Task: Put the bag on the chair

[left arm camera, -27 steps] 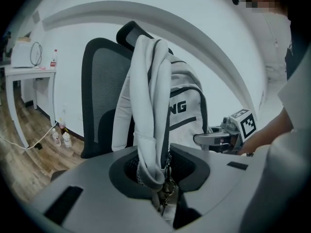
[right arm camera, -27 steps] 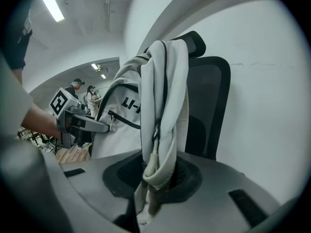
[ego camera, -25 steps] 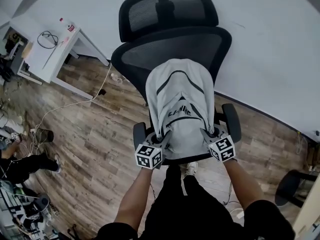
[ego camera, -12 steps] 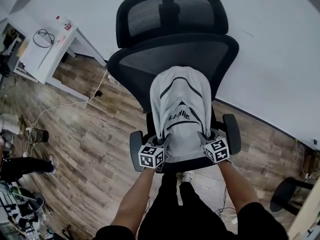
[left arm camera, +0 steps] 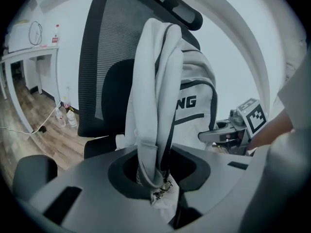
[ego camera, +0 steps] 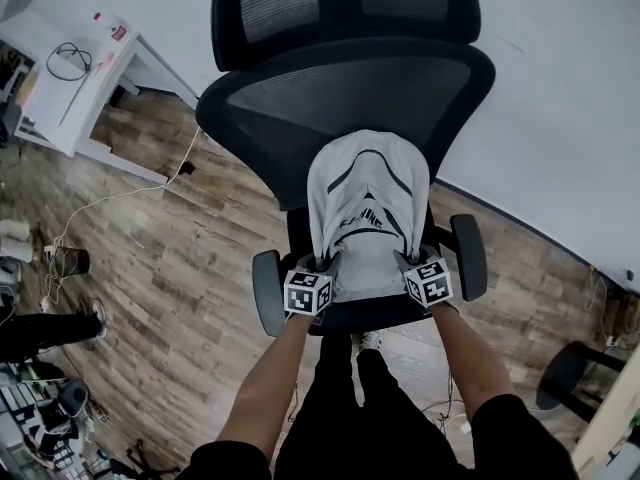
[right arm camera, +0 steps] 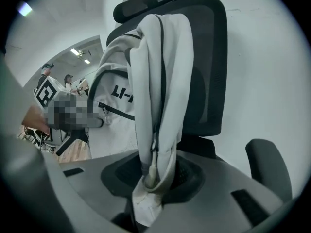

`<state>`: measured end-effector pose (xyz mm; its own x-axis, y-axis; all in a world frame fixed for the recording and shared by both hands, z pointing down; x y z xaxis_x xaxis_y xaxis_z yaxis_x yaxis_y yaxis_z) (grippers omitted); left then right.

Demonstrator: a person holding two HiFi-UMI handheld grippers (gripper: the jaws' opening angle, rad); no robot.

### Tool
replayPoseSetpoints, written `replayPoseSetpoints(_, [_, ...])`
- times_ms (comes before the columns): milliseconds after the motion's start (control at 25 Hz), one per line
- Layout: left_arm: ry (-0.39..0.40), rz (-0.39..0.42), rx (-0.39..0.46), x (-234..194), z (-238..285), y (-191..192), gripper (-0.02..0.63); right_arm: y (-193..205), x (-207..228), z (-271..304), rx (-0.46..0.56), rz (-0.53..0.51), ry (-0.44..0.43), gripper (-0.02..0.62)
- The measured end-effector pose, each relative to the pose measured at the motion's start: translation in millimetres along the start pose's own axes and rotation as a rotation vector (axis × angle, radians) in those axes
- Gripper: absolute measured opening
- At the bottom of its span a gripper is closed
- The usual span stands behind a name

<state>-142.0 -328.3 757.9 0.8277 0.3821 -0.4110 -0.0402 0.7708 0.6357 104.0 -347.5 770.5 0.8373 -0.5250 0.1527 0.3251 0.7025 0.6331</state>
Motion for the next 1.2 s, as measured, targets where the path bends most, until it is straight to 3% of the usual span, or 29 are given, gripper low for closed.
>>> replayPoseSetpoints(560, [-0.031,0.016,-0.091,-12.8,9.1,29.4,0.14,21.6,-11.0,11.4,-0.07,0.027,0.022,0.145])
replayPoseSetpoints(640, [-0.024,0.016,-0.096,-13.6,10.5,32.2,0.163,27.0,-12.6,14.3,-0.086,0.05,0.03,0.172])
replayPoseSetpoints(720, [-0.006,0.034,-0.127,-10.5,10.9,37.9,0.229,37.2,-15.3,18.7,-0.125,0.092,0.025,0.282])
replayPoseSetpoints(840, [-0.003,0.075,-0.164,-1.8,9.4,44.0,0.298,45.7,-21.4,14.6,-0.141,0.107,0.019,0.328])
replayPoseSetpoints(1040, [-0.048,0.042,-0.114,6.2,-12.4,57.4,0.364,66.7,-32.0,-5.4,-0.13,0.091,0.033,0.337])
replayPoseSetpoints(1200, [-0.068,0.02,-0.054,21.5,-34.4,64.6,0.367,78.4,-32.9,-26.6,-0.1,0.105,0.032,0.337])
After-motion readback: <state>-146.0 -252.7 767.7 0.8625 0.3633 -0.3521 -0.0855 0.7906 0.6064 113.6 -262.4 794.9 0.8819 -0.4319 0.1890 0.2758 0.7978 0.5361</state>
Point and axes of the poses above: the fingertips, and each gripper's own axes: z forward along the fingers, x to its right, y out of its underside, the point moved 8 cm from there along -z, backward along the fingers, and after that the axes turned 3 degrees about y, right-handed, at the moved point
